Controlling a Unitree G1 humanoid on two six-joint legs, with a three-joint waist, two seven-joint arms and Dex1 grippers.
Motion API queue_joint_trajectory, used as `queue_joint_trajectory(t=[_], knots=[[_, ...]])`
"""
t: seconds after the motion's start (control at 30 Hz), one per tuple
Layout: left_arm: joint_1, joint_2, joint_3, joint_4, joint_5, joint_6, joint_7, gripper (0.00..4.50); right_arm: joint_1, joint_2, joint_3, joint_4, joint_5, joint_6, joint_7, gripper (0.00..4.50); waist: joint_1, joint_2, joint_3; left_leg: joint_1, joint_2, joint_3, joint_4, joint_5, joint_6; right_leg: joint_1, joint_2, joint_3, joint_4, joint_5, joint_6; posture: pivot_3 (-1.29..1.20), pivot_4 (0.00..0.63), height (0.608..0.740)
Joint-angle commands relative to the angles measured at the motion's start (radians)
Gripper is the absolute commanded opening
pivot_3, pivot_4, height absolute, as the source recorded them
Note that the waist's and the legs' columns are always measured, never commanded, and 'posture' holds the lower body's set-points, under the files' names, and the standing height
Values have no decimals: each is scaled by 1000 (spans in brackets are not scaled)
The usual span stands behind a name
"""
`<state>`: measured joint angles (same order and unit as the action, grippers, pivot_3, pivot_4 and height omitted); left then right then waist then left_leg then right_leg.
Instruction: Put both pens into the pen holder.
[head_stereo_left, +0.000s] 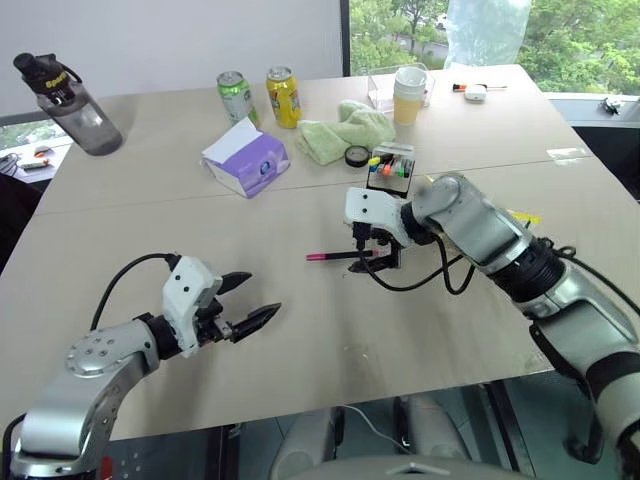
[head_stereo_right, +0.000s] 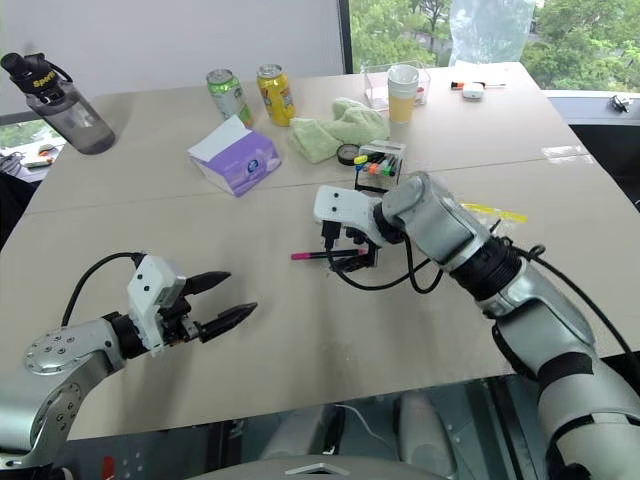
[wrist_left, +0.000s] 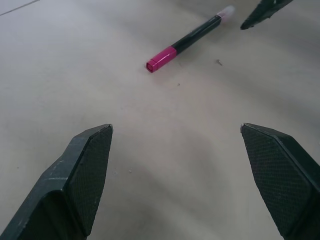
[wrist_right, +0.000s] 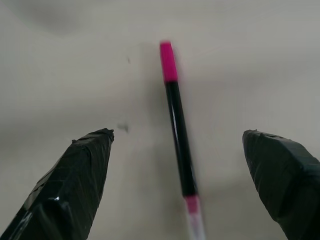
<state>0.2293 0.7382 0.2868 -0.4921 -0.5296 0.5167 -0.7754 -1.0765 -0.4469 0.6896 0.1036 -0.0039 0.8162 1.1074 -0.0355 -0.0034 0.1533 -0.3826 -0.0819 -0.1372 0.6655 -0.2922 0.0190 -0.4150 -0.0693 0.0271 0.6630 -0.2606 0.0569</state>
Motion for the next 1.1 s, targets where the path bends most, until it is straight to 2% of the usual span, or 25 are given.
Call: queue_joint_trajectory(t=[0.03,0.27,0.57,0.6,0.7,0.87,0.9,1.1], knots=[[-5,-8,-2,-38,6,-11,17,4202,-90,30,33,83,-73,-30,2,4415,-2,0,0,0,0,0,0,0,0,0,0,0,0,0,0,0,150,740],[-25,-6,1,-18,14,-18,19,4202,-145,132,118,241,-168,-104,31,4415,-5,0,0,0,0,0,-1,0,0,-1,0,0,0,0,0,0,150,740],[-48,-2,-5,13,32,-30,7,4202,-185,228,142,427,-222,-160,126,4415,-5,1,0,0,0,0,-1,0,0,-1,0,-2,0,0,0,0,150,740],[-49,-4,-12,15,35,-31,5,4202,-188,240,146,451,-233,-170,131,3915,-6,1,0,0,0,0,-1,0,0,-1,0,-2,0,0,0,0,150,740],[-58,-8,-21,20,40,-33,5,4202,-194,274,143,508,-244,-184,160,2841,-11,1,0,1,0,1,-1,0,0,-1,1,-2,1,0,0,0,150,740],[-61,-11,-22,20,43,-35,6,4202,-193,305,128,551,-262,-203,184,373,-12,1,0,4,0,1,-2,1,-2,-1,2,-1,3,0,0,0,150,740],[-61,-12,-21,18,42,-34,9,4202,-192,307,122,552,-265,-205,186,62,-12,1,0,4,1,1,-2,1,-3,-1,2,-1,4,0,-1,0,150,740],[-58,-18,-13,4,36,-26,24,4202,-196,314,35,526,-237,-216,150,62,-11,1,0,3,0,1,-1,2,-3,-2,1,-1,7,0,-1,0,150,740]])
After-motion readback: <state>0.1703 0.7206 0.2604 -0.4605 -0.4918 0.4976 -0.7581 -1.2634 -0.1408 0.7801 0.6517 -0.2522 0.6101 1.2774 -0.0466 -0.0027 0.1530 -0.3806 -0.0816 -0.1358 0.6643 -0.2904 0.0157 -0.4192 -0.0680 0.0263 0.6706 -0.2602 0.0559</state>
